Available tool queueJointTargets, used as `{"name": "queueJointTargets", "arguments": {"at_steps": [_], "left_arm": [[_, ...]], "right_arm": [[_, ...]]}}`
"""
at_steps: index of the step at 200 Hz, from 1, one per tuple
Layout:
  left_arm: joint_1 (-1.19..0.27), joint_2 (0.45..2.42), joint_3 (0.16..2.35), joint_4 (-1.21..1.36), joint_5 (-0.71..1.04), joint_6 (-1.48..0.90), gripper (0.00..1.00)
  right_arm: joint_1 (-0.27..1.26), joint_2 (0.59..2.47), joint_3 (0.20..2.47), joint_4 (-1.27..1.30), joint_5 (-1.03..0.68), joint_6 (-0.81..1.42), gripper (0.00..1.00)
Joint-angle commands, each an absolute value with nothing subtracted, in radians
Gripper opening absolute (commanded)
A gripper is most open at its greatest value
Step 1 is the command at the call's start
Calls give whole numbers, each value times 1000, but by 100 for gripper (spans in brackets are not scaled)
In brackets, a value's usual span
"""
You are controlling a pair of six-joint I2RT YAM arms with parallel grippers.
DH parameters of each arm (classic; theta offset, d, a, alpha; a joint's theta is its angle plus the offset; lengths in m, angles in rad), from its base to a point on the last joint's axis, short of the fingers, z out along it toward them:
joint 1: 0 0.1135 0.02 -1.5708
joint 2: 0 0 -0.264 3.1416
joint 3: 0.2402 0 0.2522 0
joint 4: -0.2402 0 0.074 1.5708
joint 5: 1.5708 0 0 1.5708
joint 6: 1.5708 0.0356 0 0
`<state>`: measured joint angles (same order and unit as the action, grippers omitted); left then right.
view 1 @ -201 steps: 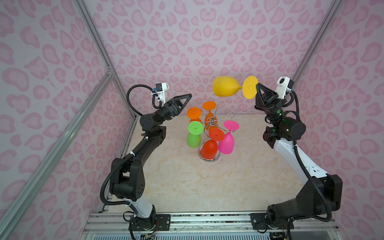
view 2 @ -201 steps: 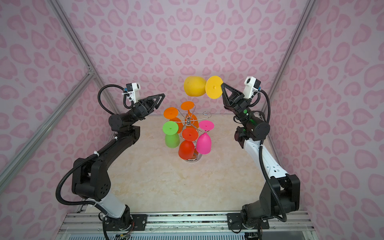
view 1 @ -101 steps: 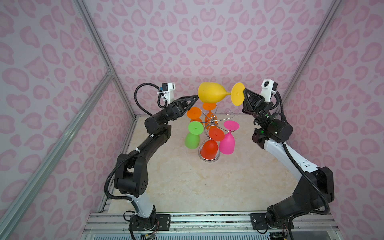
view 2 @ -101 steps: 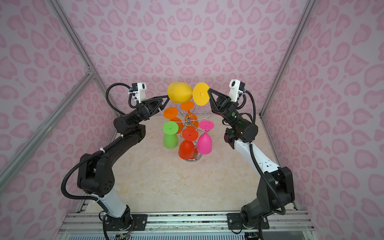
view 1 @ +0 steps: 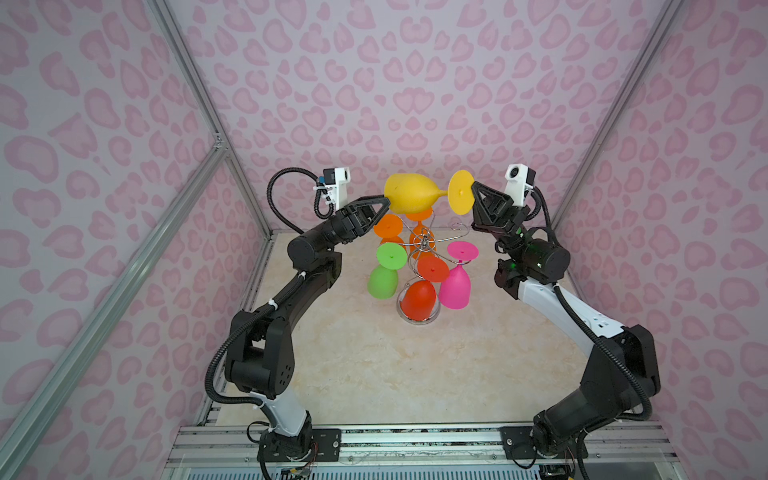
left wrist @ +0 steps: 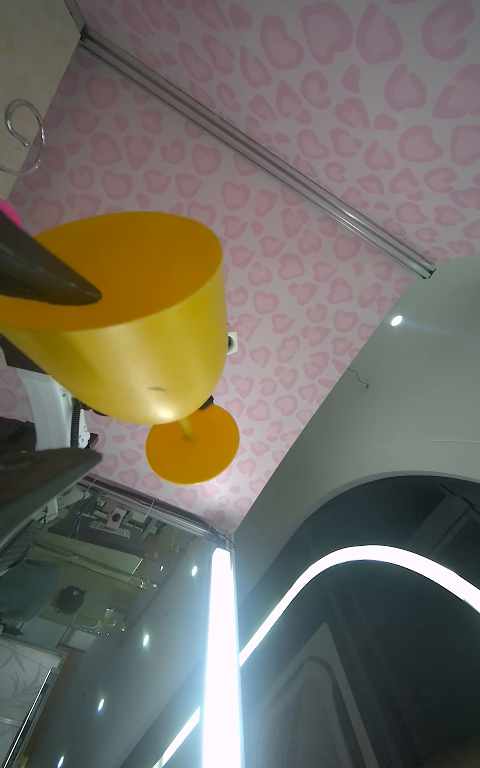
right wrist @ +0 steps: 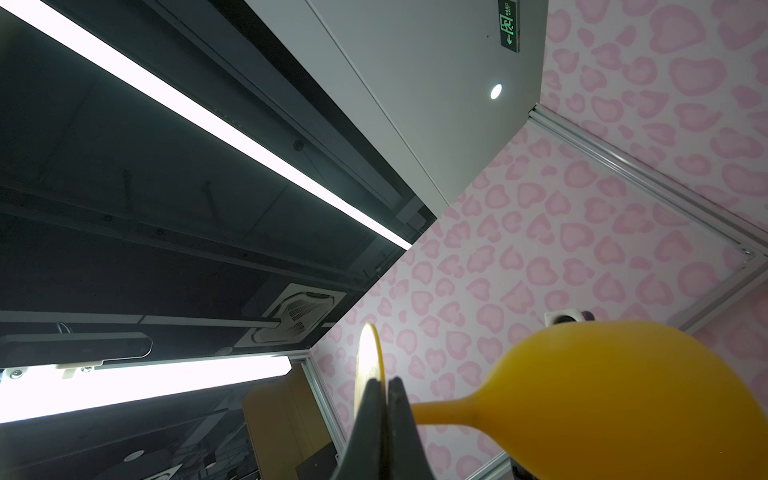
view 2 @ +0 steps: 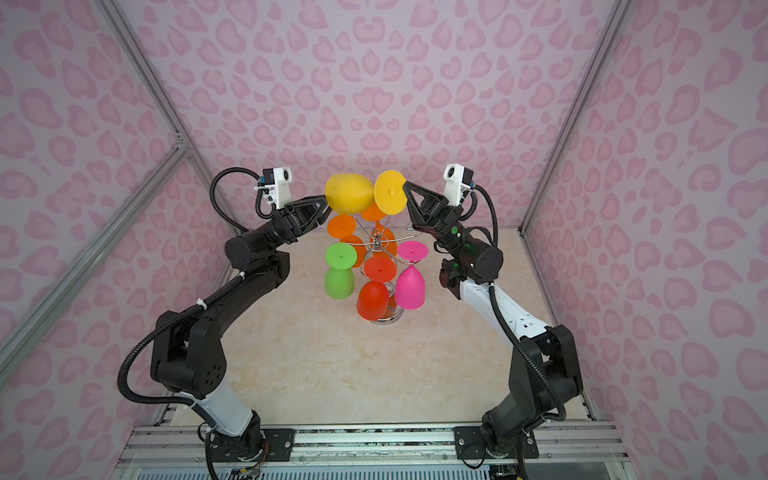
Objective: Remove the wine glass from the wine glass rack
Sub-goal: 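Carry the yellow glass toward the left gripper while the left gripper rises to meet it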
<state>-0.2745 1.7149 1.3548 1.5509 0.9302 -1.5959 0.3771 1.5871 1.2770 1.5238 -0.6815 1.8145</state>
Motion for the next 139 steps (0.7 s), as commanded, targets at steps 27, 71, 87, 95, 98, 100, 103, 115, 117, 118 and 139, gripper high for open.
{"name": "queueJointTargets", "arguments": {"at_steps": [27, 71, 87, 95, 98, 100, 103, 115, 117, 118, 139], "left_arm": [[-275, 1682, 1351, 1595, 928, -1599, 41], [-275, 1664, 1317, 1595, 927, -1601, 26], [-275, 1658, 1314, 1595, 924, -1602, 21], [-276, 1656, 1310, 1596, 921, -1604, 19], [-276, 1654, 1310, 1595, 920, -1604, 19], [-276, 1653, 1310, 1595, 919, -1605, 19], [-276, 1651, 1310, 1595, 920, -1606, 18], [-277, 1645, 1310, 1596, 916, -1608, 15], [-277, 1644, 1309, 1596, 916, -1608, 15], [-277, 1643, 1310, 1595, 916, -1608, 15], [-277, 1624, 1306, 1595, 914, -1607, 11]], "right_arm": [[377, 1615, 1269, 1559, -661, 1838, 0], [375, 1629, 1258, 1559, -651, 1847, 0], [374, 1632, 1256, 1559, -649, 1847, 0], [373, 1631, 1256, 1559, -648, 1847, 3], [372, 1631, 1255, 1560, -647, 1848, 4], [372, 1631, 1256, 1559, -648, 1848, 6], [370, 1632, 1256, 1559, -648, 1848, 7], [363, 1631, 1257, 1559, -651, 1849, 14], [361, 1630, 1258, 1559, -652, 1850, 14], [361, 1629, 1259, 1559, -652, 1850, 15], [337, 1625, 1274, 1559, -685, 1846, 35]]}}
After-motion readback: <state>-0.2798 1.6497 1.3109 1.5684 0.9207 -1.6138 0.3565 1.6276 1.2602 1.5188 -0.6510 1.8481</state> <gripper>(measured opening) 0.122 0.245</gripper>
